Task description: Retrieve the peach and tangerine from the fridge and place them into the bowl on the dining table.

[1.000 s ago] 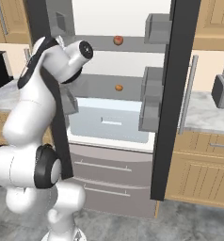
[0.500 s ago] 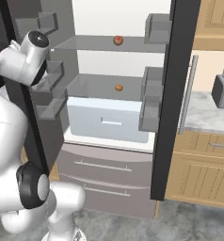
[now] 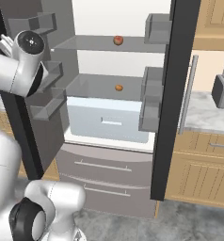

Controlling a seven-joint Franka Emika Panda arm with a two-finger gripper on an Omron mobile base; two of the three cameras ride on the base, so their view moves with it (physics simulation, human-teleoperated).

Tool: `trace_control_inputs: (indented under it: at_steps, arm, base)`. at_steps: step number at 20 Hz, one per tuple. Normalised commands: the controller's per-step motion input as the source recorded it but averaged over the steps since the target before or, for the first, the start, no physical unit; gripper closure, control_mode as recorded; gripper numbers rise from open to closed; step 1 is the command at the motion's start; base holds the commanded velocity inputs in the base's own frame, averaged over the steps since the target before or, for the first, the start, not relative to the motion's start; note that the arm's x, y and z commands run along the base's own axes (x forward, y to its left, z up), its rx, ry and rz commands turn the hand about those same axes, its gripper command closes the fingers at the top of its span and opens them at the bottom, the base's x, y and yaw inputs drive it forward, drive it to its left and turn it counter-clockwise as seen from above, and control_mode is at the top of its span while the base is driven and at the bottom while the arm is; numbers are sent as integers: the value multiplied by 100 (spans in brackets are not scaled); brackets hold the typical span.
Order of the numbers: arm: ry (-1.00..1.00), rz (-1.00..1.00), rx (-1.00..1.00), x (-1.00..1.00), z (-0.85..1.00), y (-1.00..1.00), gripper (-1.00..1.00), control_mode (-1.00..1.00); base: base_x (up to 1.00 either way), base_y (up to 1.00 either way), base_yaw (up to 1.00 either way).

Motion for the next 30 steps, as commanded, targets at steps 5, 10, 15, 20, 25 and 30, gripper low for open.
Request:
trace_control_inputs:
  at_steps: [5, 10, 15, 20, 25, 30]
  arm:
    - [-10, -4, -1, -37, 28, -57, -100, -100]
    - [-14, -3, -21, -43, 0, -52, -100, -100]
    - [-13, -6, -27, -32, 0, -47, -100, -100]
    - [-6, -9, -21, -29, 0, -33, -100, -100]
    - [0, -7, -7, -27, 0, -42, -100, -100]
    - [-9, -11, -18, -27, -6, -30, -100, -100]
  base:
    - [0, 0, 0]
    - [0, 0, 0]
    - [0, 0, 0]
    - [0, 0, 0]
    - [0, 0, 0]
    - [0, 0, 0]
